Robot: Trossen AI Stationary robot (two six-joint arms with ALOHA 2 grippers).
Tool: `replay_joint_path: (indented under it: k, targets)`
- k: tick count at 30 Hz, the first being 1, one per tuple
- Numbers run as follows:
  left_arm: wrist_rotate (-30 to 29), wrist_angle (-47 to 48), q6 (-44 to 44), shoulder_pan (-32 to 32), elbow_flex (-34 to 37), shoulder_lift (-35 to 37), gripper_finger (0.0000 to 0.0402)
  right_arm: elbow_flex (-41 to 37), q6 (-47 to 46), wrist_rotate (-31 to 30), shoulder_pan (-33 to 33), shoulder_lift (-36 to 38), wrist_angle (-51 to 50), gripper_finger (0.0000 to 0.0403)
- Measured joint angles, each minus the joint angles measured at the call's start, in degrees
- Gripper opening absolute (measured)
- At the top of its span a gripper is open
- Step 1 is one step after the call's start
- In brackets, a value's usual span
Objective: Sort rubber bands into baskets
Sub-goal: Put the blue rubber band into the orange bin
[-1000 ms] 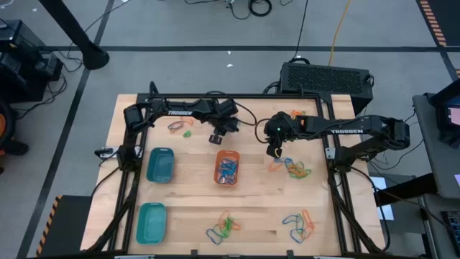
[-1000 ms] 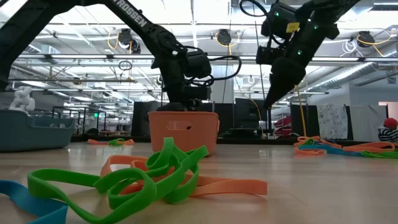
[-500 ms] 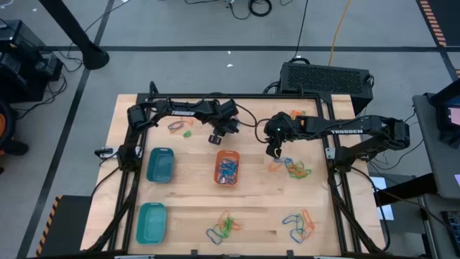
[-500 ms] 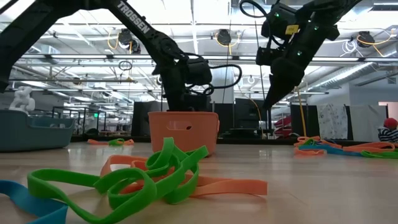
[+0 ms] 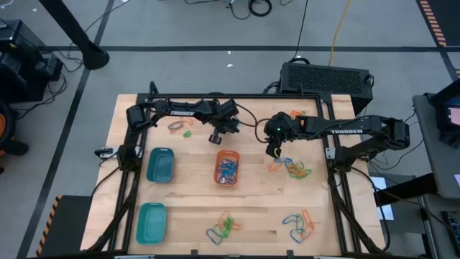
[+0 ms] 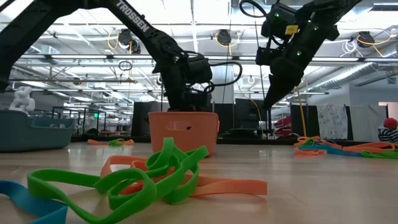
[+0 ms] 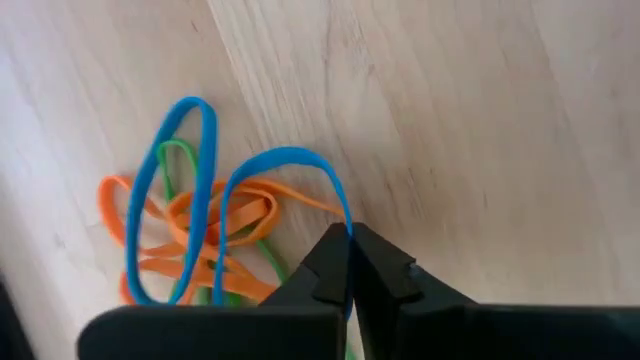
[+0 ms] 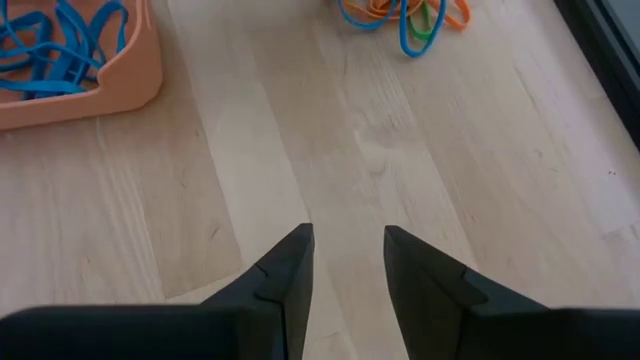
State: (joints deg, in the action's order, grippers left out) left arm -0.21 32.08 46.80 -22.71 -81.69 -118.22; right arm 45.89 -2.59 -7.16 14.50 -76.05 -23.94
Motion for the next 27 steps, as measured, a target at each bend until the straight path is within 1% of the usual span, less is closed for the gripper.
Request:
replay_joint_path:
  k: [4, 7, 9, 14, 20, 22, 25, 27]
  targets:
    - [0.0, 0.4, -1.6, 1.0, 0.0, 3.0, 0.0005, 0.0, -0.4, 0.0, 0.0, 0.0, 0.1, 0.0116]
    - [0.1, 1.0, -3.0, 1.8, 0.0, 6.5, 0.0004, 0.0, -0.4, 0.0, 0.0, 0.0, 0.3, 0.0116]
    - [1.0, 1.2, -3.5, 2.3, 0.0, 8.6, 0.0004, 0.0, -0.5, 0.0, 0.0, 0.0, 0.4, 0.0116]
    - [1.8, 1.6, -7.6, 2.2, 0.0, 12.0, 0.0003, 0.0, -1.4, 0.0, 0.0, 0.0, 0.3, 0.0116]
    - [4.7, 1.0, -9.0, 2.2, 0.5, 11.7, 0.0003, 0.0, -2.8, -0.1, -1.1, 0.0, 0.3, 0.0116]
    - [4.3, -0.5, -9.0, 2.1, 1.5, 10.8, 0.0003, 0.0, -2.8, -0.1, -1.6, 0.0, 0.3, 0.0116]
    - [1.7, -2.2, -9.0, 1.7, 2.5, 8.5, 0.0003, 0.0, -2.8, 0.0, -2.2, 0.0, 0.4, 0.0116]
    - [1.6, -2.2, -9.0, 1.5, 2.5, 7.0, 0.0003, 0.0, -3.0, 0.0, -2.5, 0.0, 0.3, 0.0116]
